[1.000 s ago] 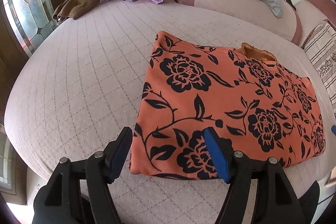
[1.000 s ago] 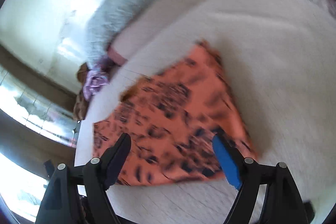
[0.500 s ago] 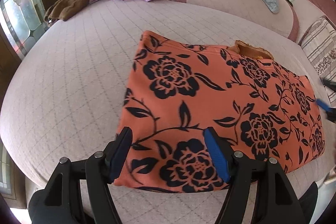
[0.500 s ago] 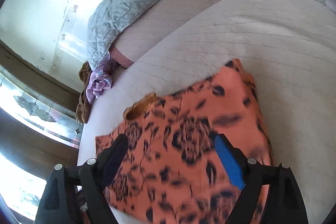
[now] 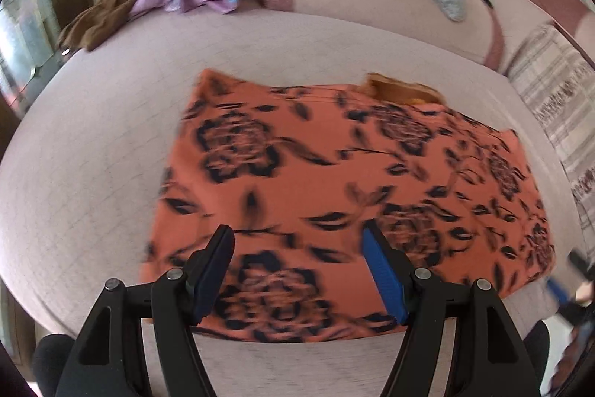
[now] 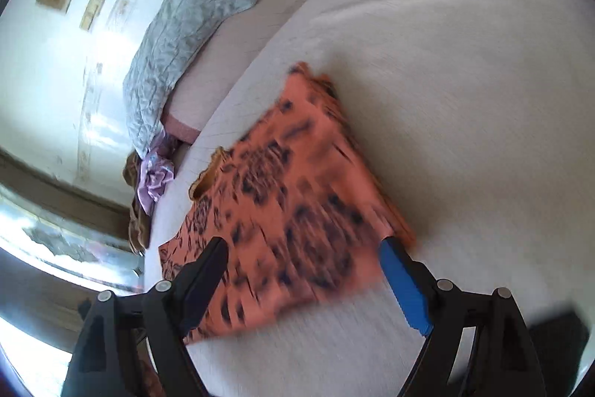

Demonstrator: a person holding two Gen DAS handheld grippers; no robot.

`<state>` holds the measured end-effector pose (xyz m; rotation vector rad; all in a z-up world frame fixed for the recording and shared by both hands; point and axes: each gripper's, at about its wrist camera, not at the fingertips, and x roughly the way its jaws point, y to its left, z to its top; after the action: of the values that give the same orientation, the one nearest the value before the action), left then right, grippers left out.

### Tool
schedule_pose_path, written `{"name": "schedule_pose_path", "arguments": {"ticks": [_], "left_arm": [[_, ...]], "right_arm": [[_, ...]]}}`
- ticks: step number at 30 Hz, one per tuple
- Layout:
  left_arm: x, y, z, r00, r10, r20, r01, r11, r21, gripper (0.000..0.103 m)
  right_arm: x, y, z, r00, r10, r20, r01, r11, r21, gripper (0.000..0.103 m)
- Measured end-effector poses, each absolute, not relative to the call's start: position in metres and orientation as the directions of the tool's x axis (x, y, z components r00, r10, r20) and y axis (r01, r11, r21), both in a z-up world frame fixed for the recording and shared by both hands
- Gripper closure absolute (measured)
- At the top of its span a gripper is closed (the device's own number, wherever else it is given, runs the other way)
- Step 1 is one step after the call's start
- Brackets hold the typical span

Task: Fold small clothes

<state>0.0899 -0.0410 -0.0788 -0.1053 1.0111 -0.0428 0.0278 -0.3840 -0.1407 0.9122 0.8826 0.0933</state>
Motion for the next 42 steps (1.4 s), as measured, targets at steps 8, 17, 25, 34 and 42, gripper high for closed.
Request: {"name": "schedule_pose_path", "arguments": {"ticks": [8, 17, 25, 34, 42], "left_arm": [[0.100, -0.093, -0.097, 0.478, -0.138, -0.867, 0.043, 0.990, -0.134, 0.031], [0.096, -0.104, -0.096, 0.470, -0.082, -0.879, 0.069, 0.996, -0.056, 0.029], [0.105, -0.095, -0.116, 0.447, -0.057, -0.893, 0.012, 0.998, -0.058, 0.020], [0.100, -0.104, -0.101, 0.534, -0.067, -0.843, 0.064, 0.997, -0.039, 0.019], [0.103, -0.110, -0.125, 0.508, -0.038, -0.860, 0.103, 0.995, 0.017, 0.015]], "right_arm": [[0.024, -0.396, -0.175, 0.693, 0.486, -0.532, 0.329, 0.444, 0.834, 0.016], [0.067, -0.381, -0.173, 0.619, 0.437, -0.653, 0.333, 0.606, 0.722, 0.088], [0.047, -0.369, -0.164, 0.577, 0.317, -0.753, 0.288, 0.783, 0.551, 0.085], [0.019, -0.426, -0.141, 0.692, 0.441, -0.571, 0.242, 0.603, 0.760, 0.016], [0.097, -0.435, -0.107, 0.691, 0.455, -0.562, 0.126, 0.690, 0.713, 0.016]]}}
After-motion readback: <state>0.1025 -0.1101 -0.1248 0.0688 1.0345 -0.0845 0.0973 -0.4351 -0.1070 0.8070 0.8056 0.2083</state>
